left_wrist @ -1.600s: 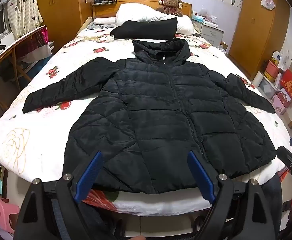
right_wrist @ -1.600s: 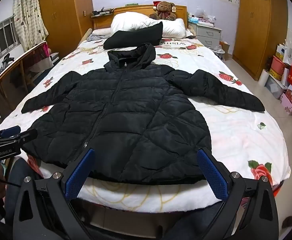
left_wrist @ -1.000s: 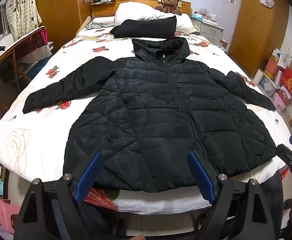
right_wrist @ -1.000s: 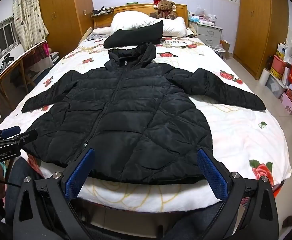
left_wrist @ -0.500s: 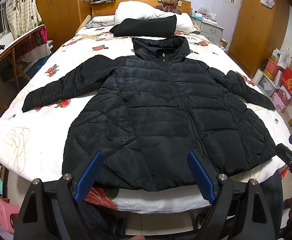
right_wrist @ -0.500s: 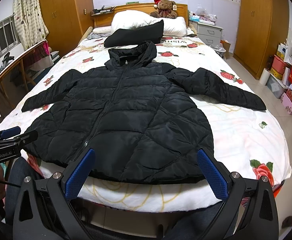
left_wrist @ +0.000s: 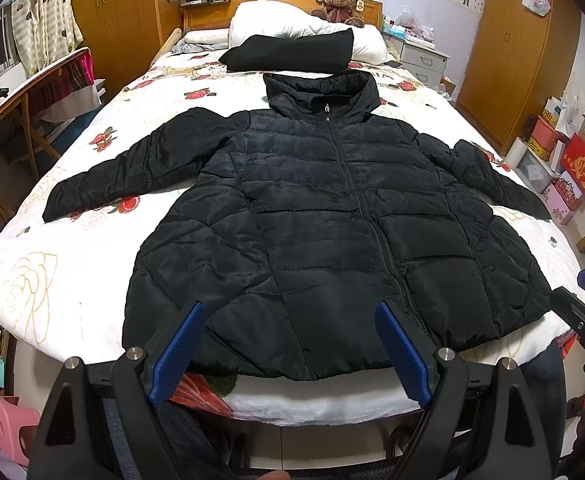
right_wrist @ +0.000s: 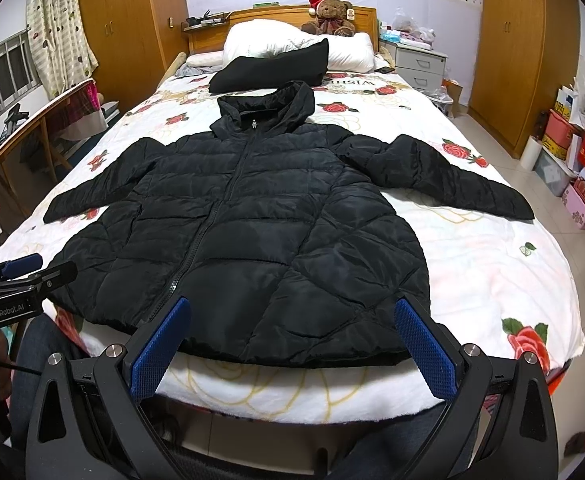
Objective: Fold large clothes
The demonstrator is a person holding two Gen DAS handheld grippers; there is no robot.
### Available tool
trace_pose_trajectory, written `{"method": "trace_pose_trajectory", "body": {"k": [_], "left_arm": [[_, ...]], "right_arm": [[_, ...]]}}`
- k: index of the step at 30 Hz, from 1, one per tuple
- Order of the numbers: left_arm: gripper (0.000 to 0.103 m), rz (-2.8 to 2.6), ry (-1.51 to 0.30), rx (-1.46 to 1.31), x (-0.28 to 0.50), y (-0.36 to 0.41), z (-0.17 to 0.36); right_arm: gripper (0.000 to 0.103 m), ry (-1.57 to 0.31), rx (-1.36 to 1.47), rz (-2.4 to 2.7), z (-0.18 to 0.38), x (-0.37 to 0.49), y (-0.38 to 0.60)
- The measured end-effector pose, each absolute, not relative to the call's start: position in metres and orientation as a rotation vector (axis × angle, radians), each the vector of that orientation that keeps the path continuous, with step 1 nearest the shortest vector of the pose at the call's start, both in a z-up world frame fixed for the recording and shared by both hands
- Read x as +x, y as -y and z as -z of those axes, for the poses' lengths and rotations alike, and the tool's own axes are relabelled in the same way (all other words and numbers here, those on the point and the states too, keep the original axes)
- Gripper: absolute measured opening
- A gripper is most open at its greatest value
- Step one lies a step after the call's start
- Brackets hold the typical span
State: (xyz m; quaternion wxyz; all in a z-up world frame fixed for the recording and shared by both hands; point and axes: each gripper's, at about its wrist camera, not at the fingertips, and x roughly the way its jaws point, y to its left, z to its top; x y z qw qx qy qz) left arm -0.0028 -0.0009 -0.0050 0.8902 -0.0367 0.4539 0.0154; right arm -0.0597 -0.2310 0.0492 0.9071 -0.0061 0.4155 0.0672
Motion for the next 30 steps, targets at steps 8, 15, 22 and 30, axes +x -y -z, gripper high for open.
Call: {"method": "trace_pose_trajectory", "body": {"k": [8,15,22,30], "left_arm": [[0.088,-0.033,-0.946,-0.078,-0.0032,0.0019,0.0066],[0.088,-0.033,-0.946,-0.077,-0.0033,0.0018,0.0069],[0.088,-0.032,-0.947,-0.077,-0.0028,0.0013,0.0061],[0.088,-0.032,-0.948,-0.078,-0.0026,0.0013,0.006]], "right_arm": [[0.101,-0.859,-0.013,-0.139,-0.049,-0.0598,0.2306],[0.101,-0.859,-0.013,-0.138,-0.0487,-0.06,0.2302],[0.101,-0.859,-0.014,-0.138,-0.0491,-0.0597,0.2302],[0.101,-0.859,-0.014,-0.138,-0.0489,-0.0596,0.2297]]}}
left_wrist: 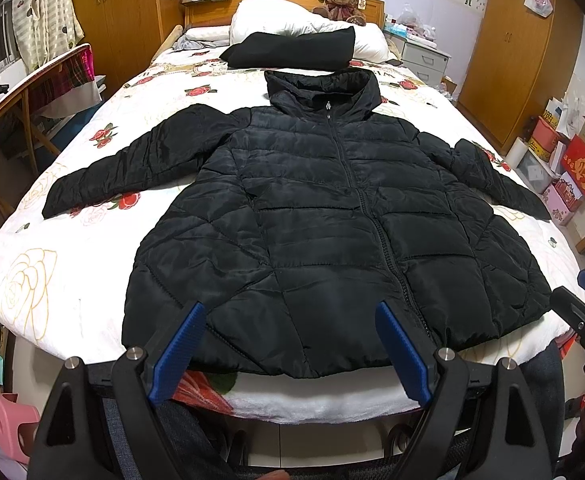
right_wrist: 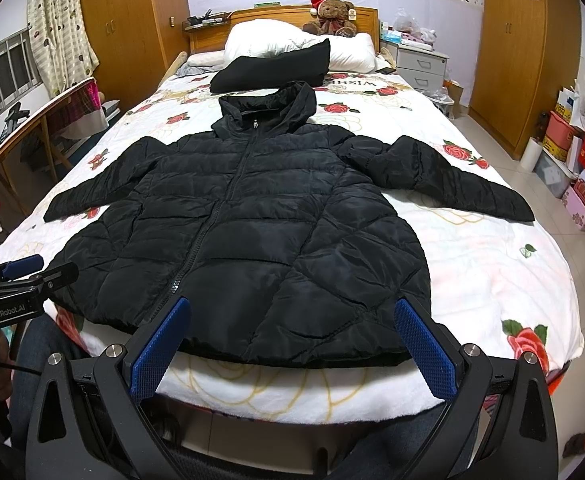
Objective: Fold large clothes
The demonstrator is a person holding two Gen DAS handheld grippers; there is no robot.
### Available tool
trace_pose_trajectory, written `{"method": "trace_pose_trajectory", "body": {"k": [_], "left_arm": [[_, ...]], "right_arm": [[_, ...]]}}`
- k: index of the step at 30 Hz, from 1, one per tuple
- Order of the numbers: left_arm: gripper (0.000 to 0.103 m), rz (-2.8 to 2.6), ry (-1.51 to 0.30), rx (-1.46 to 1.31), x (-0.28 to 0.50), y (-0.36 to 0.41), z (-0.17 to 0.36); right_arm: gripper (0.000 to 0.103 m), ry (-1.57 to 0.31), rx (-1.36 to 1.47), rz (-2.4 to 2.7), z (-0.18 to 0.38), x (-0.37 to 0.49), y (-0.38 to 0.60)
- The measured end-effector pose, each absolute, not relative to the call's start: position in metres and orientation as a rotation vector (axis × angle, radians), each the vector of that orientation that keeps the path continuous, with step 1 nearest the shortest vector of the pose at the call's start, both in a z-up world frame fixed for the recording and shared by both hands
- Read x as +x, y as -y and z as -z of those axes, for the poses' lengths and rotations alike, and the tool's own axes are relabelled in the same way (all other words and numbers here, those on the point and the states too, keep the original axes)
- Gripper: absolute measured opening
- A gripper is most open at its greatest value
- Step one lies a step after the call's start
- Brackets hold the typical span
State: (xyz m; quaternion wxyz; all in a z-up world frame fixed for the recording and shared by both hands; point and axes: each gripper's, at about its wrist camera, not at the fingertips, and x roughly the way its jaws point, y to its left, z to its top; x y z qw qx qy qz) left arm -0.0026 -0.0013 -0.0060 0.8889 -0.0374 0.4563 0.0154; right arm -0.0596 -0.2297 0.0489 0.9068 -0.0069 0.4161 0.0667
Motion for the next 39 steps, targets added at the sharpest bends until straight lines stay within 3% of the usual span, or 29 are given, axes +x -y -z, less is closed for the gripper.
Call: {"method": "trace_pose_trajectory", "body": {"k": [23,39], "left_arm": [[0.088,-0.051,-0.967,-0.087,0.017,-0.019,0.014],[0.088,-0.231,-0.956,-0.244,0.109,-0.161,0.052]], "right_arm": [[0.101,-0.856,-0.002,-0.193,-0.047,-0.034,0.212],[0.101,-0.873,-0.094,-0.324,-0.038,0.081,0.137]]}}
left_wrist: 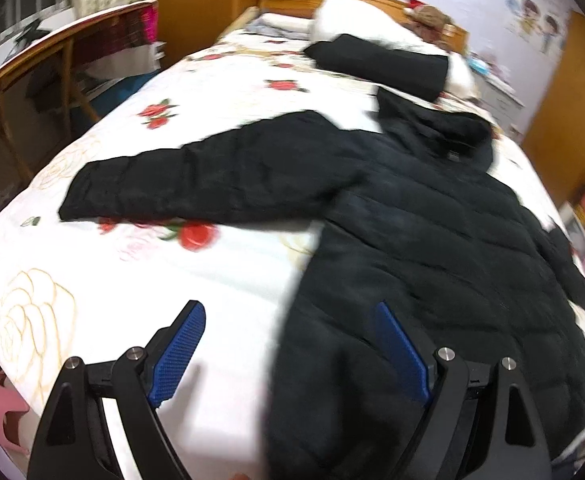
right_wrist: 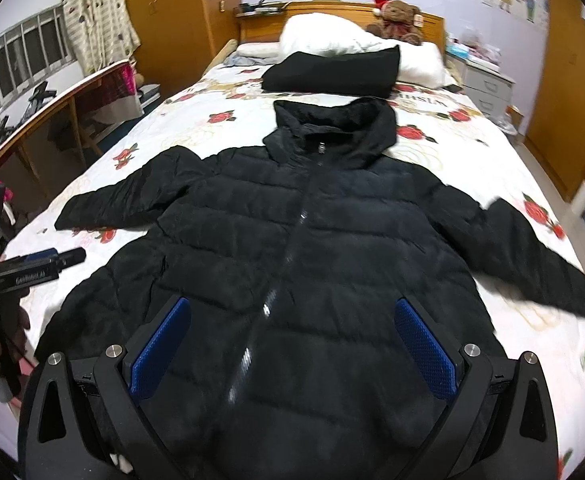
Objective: Fold large clothes
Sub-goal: 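Grasp the black jacket sleeve cuff with the left gripper and lift it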
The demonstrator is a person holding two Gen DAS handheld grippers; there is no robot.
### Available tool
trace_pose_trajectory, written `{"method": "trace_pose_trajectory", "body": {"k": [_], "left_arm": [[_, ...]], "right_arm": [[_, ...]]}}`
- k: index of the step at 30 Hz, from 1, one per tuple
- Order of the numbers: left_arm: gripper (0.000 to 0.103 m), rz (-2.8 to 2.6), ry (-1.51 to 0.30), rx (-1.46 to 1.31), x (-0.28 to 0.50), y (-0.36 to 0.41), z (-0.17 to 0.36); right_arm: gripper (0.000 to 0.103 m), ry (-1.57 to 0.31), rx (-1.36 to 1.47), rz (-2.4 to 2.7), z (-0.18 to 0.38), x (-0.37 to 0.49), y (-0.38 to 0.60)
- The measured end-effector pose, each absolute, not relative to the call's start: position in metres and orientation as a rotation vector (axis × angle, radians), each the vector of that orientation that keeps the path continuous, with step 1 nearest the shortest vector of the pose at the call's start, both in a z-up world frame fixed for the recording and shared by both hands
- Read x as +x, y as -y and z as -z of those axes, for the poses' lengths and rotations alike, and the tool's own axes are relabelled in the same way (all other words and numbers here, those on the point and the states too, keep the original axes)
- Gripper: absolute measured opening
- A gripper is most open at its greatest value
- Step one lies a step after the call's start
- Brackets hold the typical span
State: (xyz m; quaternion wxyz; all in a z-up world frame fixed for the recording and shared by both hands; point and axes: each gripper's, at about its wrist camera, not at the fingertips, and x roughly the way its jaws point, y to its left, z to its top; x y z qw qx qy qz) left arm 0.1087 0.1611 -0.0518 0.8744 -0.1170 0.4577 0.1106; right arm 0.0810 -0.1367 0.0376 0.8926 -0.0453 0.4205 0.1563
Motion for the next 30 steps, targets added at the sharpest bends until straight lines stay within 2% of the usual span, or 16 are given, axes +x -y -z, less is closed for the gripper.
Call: {"method": "trace_pose_trajectory", "body": {"k": [19,27,29,30], "left_arm": [[0.087,-0.55,-0.897,-0.576,0.165,-0.365,0.128],[0.086,-0.643,-0.846,-0.72,0.175,-0.414,0.16],[0.076,-0.655,-0.847,-0.691,0.182,-0.416,0.161],[0.061,-0.662,-0.853,-0.673,0.186,-0.417,0.162]], "right_arm": [[0.101,-0.941,-0.159,-0.342,0.012,0.163,0.088],[0.101,-0.979,-0.174,-0.316,0.031,0.172,0.094],[0.101,-0.989,-0.172,-0.31,0.035,0.174,0.096],[0.101,-0.992,-0.172,-0.307,0.036,0.174,0.097]]}}
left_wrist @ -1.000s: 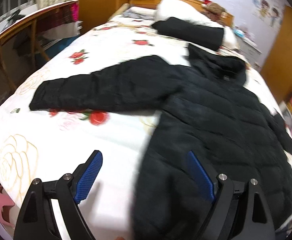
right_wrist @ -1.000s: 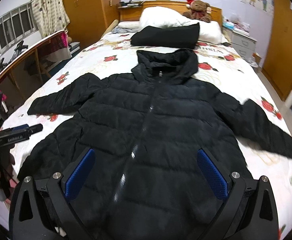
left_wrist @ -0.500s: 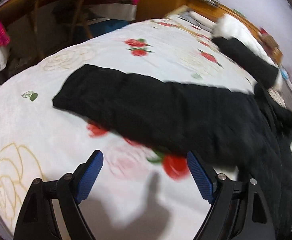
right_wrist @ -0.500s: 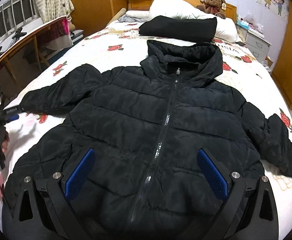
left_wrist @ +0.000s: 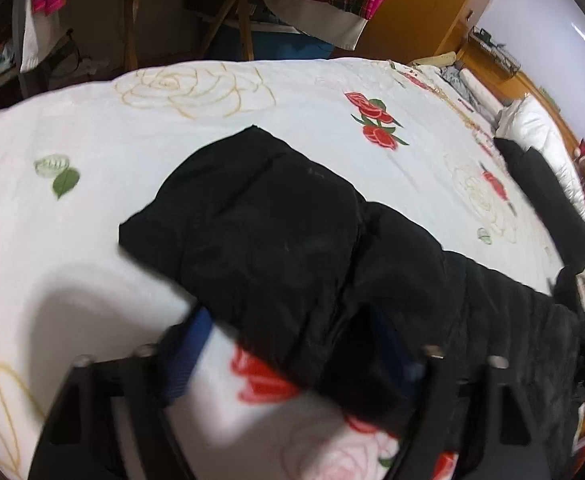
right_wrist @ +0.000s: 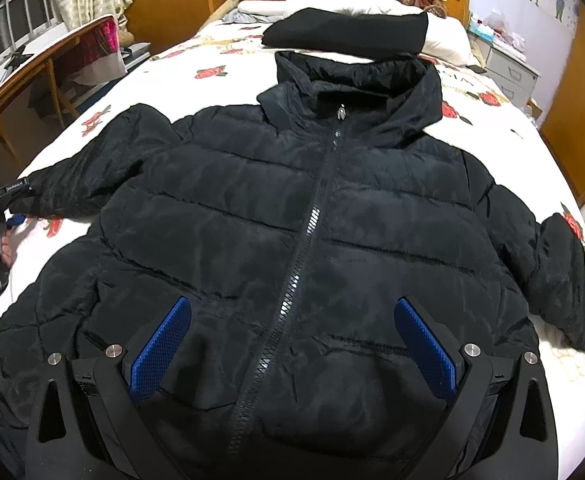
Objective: Fold large clothes
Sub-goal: 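Grasp the black jacket sleeve cuff with the left gripper and lift it, then fold the held sleeve across the jacket body and release with the left gripper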
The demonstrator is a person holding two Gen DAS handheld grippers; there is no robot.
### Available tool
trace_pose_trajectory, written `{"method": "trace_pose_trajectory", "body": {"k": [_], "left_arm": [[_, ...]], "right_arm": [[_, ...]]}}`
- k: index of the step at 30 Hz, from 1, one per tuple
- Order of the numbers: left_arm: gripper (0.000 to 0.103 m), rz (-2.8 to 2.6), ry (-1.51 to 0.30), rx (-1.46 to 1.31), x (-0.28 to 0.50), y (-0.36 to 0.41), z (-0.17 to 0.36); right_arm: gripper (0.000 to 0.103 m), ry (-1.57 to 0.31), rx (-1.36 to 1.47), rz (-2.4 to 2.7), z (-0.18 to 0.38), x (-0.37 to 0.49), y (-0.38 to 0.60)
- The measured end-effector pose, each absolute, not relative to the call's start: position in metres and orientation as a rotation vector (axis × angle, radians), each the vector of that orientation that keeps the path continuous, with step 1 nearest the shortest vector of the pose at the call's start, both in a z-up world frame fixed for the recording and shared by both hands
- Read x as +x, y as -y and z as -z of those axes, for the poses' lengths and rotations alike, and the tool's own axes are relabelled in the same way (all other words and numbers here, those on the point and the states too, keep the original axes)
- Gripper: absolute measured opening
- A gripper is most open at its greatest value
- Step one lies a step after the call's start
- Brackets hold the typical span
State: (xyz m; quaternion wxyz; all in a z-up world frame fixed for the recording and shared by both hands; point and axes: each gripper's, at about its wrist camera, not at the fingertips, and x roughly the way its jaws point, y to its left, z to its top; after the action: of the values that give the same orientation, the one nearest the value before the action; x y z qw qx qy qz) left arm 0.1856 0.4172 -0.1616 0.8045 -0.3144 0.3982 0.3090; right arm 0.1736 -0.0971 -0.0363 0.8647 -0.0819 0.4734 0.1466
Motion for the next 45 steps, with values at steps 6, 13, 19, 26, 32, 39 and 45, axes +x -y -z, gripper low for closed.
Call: {"method": "trace_pose_trajectory", "body": {"k": [6,13,19,26,32,39,45], "left_arm": [[0.01,-0.639,-0.845,-0.587,0.191,-0.407,0.139],[0.009,-0.516,-0.715,-0.499,0.19,-0.374,0.055],[0.008,-0.318,-0.596,-0.403,0.199,-0.304,-0.037],[0.008,-0.062,-0.57,-0.288,0.227,-0.186,-0.089],[0.008,0.126,-0.644,-0.242,0.257,-0.087,-0.068],[0.009,0.295,-0.779,-0.227,0.285,0.007,-0.004],[0.033,0.389,-0.915,-0.241,0.302,0.052,0.054]], "right_arm": [[0.101,-0.995,-0.166,-0.287,0.037,0.173,0.106],[0.101,-0.98,-0.165,-0.258,0.028,0.161,0.122],[0.101,-0.965,-0.123,-0.238,0.013,0.146,0.148],[0.101,-0.93,-0.057,-0.189,-0.003,0.133,0.193],[0.101,-0.913,-0.006,-0.135,-0.006,0.132,0.235],[0.101,-0.939,0.054,-0.049,0.008,0.14,0.282],[0.101,-0.963,0.074,-0.021,0.02,0.146,0.299]]}}
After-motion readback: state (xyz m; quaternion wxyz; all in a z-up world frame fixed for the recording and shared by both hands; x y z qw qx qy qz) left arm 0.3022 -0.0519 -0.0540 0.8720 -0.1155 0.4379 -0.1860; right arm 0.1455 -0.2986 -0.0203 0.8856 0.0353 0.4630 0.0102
